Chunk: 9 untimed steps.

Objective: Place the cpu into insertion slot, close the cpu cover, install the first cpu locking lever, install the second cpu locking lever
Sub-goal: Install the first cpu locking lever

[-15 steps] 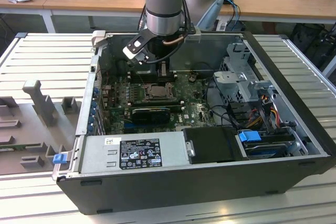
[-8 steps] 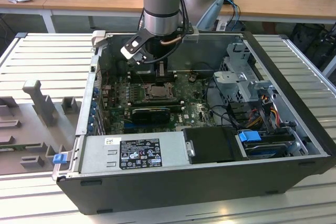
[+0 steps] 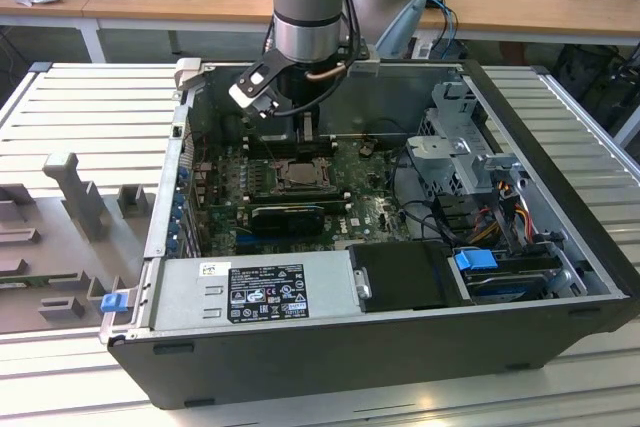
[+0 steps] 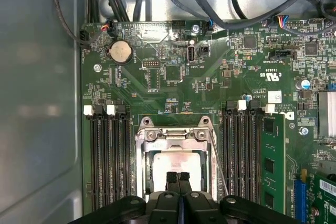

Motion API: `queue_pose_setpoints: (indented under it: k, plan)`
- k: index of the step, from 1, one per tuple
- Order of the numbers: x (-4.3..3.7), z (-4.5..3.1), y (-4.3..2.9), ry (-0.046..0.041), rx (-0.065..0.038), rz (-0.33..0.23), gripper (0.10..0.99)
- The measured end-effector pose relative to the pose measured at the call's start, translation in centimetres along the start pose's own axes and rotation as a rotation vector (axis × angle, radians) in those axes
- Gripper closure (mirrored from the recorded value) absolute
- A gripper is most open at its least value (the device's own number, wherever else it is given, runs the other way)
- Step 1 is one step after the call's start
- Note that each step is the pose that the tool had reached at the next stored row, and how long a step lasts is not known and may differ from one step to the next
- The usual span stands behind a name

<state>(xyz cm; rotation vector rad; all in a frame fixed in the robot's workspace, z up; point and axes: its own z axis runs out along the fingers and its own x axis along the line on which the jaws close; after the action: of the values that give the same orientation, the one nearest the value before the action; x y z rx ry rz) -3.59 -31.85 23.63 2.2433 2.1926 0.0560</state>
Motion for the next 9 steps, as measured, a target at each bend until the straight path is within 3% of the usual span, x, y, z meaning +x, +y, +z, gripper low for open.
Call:
queue_pose_setpoints:
  k: [9]
  plan:
    - [0.00, -0.22, 0.00, -0.0005, 0.000, 0.000, 0.980]
